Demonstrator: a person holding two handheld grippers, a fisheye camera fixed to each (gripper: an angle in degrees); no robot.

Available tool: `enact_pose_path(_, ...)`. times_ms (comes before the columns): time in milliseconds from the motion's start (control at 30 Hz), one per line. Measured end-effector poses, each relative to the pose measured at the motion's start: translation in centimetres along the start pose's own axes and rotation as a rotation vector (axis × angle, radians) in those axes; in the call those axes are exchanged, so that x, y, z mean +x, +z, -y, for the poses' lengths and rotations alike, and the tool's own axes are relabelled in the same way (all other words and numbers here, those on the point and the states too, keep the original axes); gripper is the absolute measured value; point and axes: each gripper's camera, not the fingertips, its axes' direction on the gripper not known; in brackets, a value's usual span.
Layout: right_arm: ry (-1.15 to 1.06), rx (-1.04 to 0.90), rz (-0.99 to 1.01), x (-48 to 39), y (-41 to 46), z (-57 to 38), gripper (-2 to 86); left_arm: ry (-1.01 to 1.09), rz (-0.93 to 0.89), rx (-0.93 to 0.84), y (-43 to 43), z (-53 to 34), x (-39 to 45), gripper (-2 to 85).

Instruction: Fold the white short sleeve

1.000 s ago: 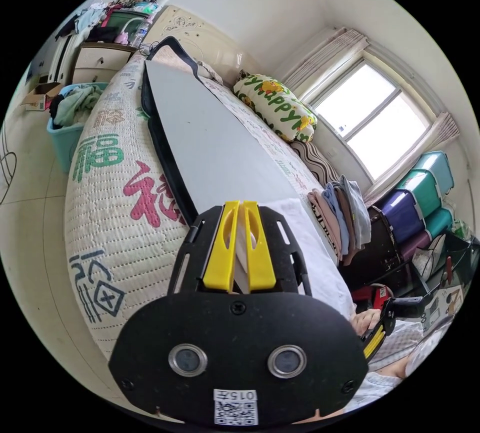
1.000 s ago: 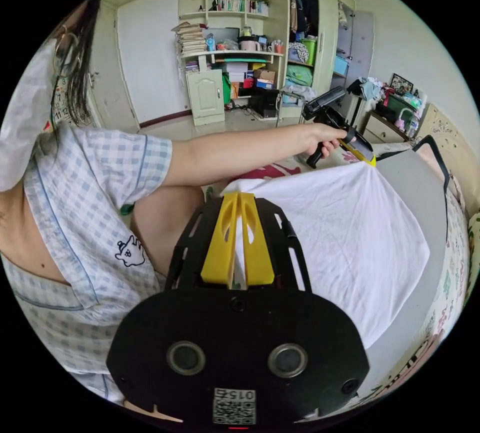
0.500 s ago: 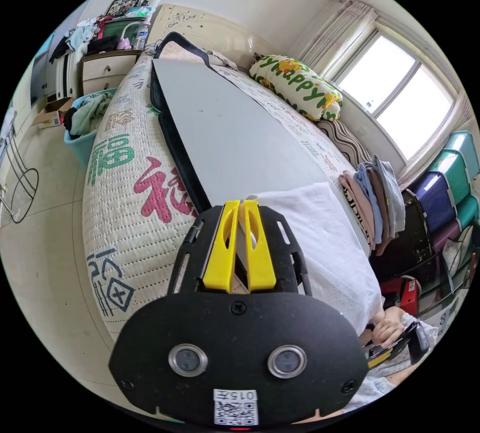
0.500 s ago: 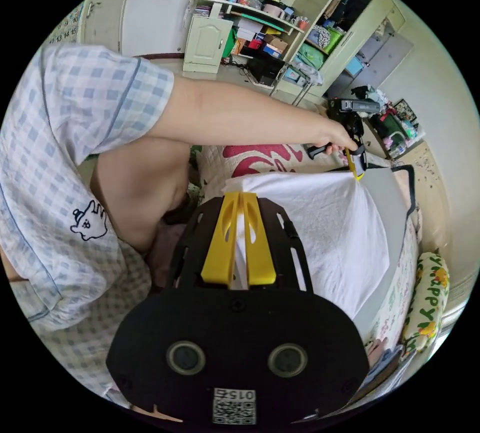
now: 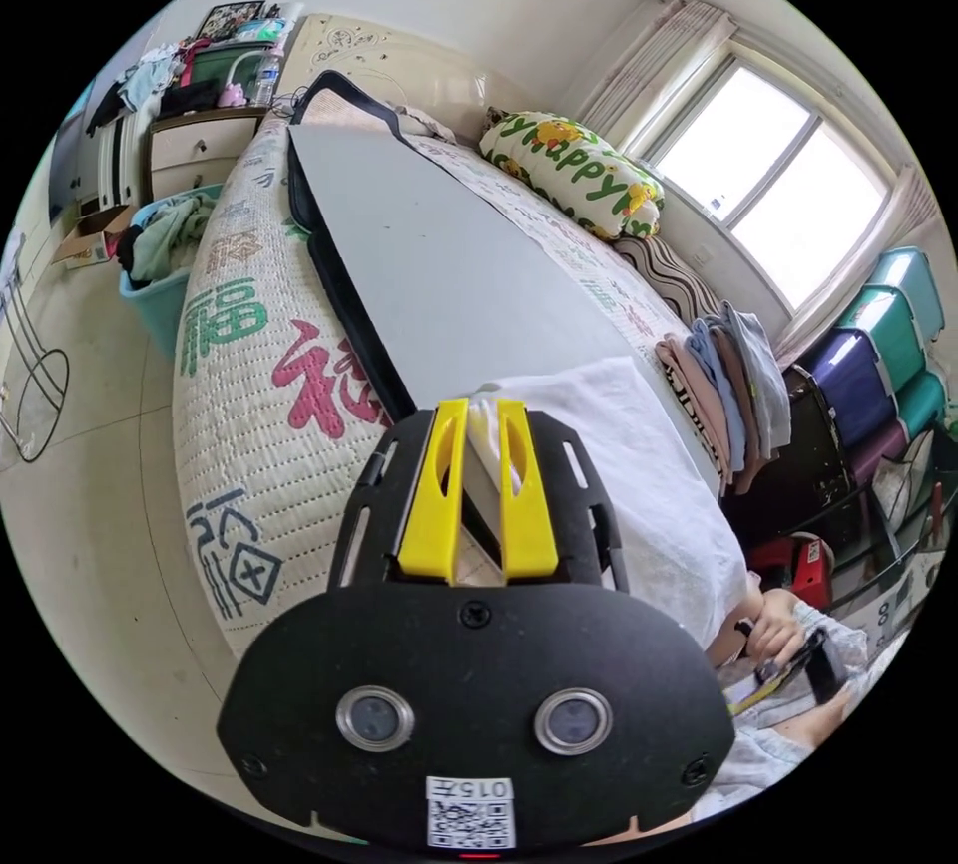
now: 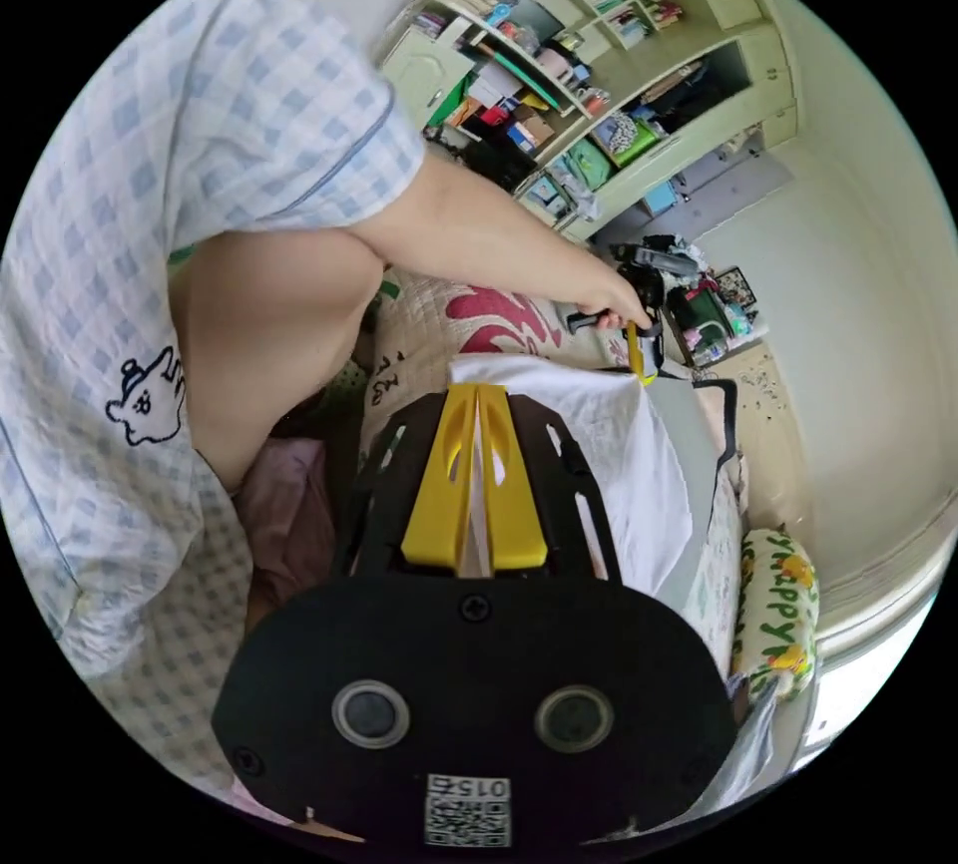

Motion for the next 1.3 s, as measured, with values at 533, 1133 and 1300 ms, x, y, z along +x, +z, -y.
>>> enact_pose_path(533, 0.999, -0.026, 0.256, 40.7, 3.5, -16.3, 8.4, -0.116, -0.297, -0.026, 1.3, 0.8, -7.6, 10.4)
enact_pose_path(1133, 1.147, -0.105, 0.519, 54.5, 8.2, -11.1, 7.9, -0.047, -0.402, -0.067, 1.6, 2.8, -10.7, 8.9)
enact_pose_path(1300, 1.175, -0.088, 0.554, 56.2, 7.0, -9.9, 4.9, -0.043, -0.378, -0.115, 2.2, 3.4, -10.8, 4.1)
